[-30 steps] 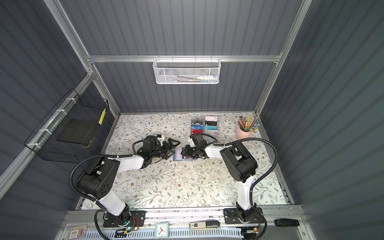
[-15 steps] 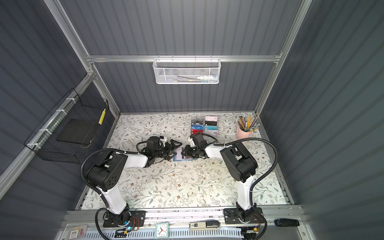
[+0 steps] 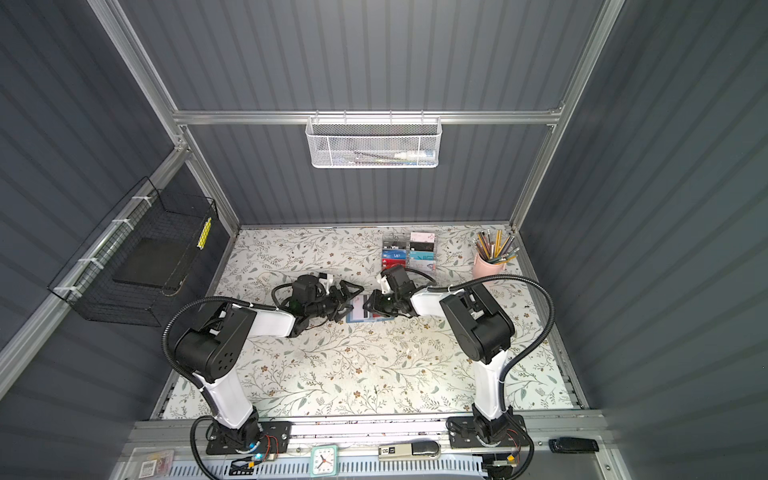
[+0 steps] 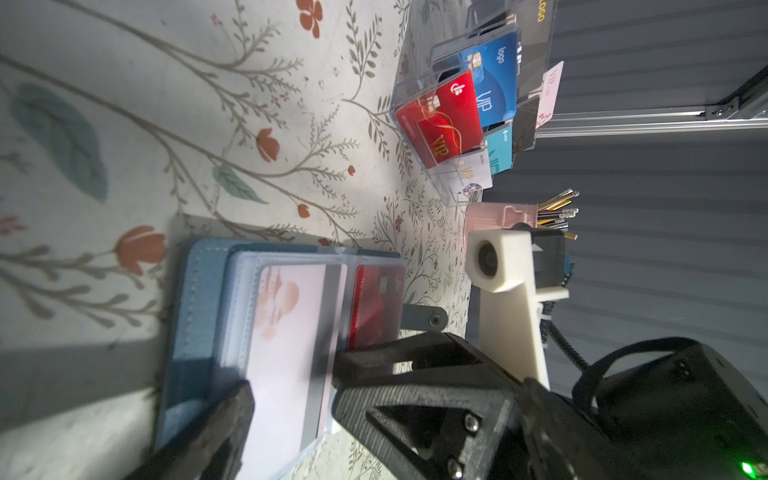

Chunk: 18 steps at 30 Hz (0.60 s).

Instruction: Take the credit cards out of the card holder

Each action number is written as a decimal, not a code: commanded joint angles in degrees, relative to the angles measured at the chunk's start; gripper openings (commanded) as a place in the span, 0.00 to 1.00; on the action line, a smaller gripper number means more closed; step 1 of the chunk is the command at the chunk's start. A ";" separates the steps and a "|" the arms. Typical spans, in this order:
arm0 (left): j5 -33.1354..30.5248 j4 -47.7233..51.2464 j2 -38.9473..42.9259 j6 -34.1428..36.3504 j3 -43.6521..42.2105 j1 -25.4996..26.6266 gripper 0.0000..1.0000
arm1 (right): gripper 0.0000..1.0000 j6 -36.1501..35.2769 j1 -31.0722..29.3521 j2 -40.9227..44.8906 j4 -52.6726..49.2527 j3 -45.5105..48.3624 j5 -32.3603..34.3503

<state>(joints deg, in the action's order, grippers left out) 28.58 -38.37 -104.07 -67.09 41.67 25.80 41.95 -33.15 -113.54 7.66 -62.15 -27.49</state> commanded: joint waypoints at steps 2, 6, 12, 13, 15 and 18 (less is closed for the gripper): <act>-0.18 2.18 -0.98 1.35 -2.96 -0.48 1.00 | 0.30 -1.20 -0.11 -1.28 -1.92 0.01 1.44; -0.01 1.74 -1.06 1.61 -4.00 -0.93 1.00 | 0.29 -1.94 -0.10 -1.41 -4.36 -0.43 3.81; 0.34 0.93 -1.92 1.70 -4.40 -1.11 1.00 | 0.29 -1.70 -0.13 -2.28 -3.64 -0.52 3.12; 0.34 0.85 -2.01 1.65 -4.49 -1.10 1.00 | 0.29 -1.79 -0.12 -2.30 -3.69 -0.58 3.06; 0.48 0.75 -2.27 1.84 -4.58 -1.19 1.00 | 0.29 -1.71 -0.09 -2.50 -3.00 -0.35 2.35; 0.58 0.29 -2.85 1.86 -4.64 -1.20 1.00 | 0.29 -0.49 0.01 -2.85 -0.48 0.24 0.24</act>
<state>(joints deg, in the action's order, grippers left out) 28.99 -42.39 -104.27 -66.54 38.74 24.80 41.36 -33.19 -113.97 7.29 -62.59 -26.85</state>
